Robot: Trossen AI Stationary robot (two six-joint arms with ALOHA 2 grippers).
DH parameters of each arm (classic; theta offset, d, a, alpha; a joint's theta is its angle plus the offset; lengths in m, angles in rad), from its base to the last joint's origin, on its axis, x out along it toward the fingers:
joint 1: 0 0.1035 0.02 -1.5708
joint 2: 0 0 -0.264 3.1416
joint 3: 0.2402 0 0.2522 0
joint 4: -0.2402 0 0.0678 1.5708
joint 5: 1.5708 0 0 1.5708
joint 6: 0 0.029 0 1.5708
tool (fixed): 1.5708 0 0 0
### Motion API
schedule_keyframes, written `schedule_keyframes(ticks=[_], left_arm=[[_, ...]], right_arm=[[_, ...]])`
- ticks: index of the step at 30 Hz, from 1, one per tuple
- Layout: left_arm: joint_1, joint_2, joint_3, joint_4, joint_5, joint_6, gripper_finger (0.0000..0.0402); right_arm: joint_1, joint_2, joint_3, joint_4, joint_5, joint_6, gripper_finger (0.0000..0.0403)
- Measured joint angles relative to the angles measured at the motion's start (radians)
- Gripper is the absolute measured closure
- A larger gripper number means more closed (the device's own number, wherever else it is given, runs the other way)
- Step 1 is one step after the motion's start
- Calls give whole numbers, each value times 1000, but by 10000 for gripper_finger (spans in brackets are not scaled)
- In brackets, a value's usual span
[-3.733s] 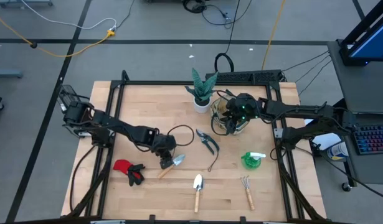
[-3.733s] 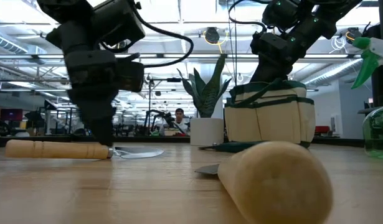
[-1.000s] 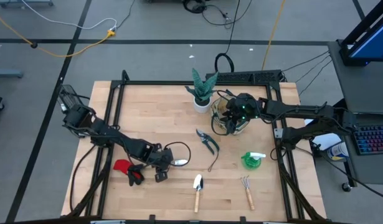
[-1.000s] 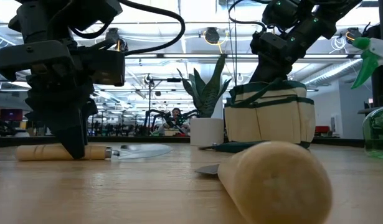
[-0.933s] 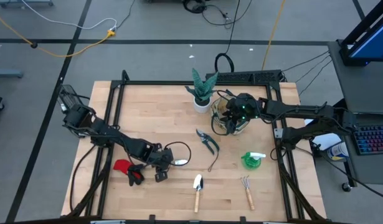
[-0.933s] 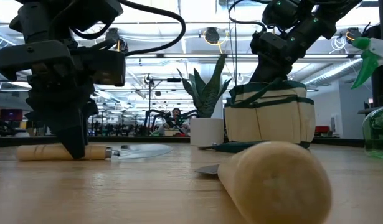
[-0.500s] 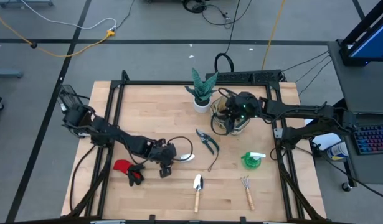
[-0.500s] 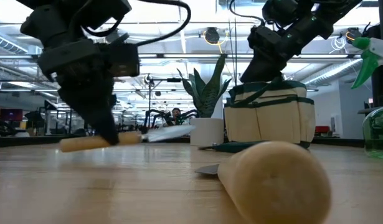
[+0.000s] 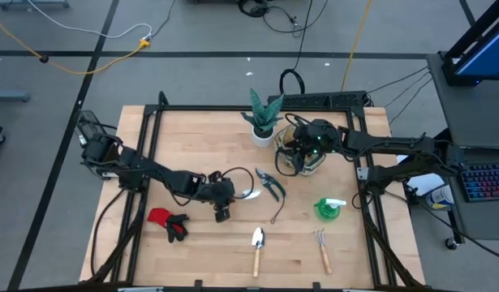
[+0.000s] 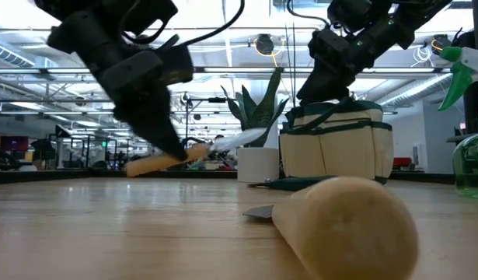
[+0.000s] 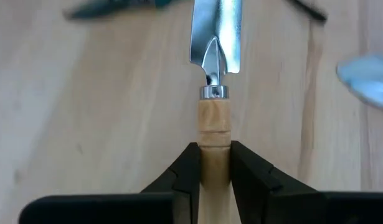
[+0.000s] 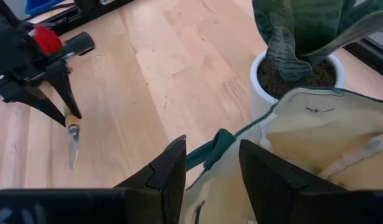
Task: Pick & Place Garden tools in Gardening bag
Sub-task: Put the top brown trowel into the gardening bag
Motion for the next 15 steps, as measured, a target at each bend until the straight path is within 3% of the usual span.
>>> schedule_keyframes(ticks=[5, 15], left_arm=[[43, -1, 1, 95, -2, 74, 337], [123, -2, 1, 250, -43, 204, 331]], right_arm=[[1, 0, 0, 27, -59, 0, 264], [27, 0, 0, 108, -63, -29, 264]])
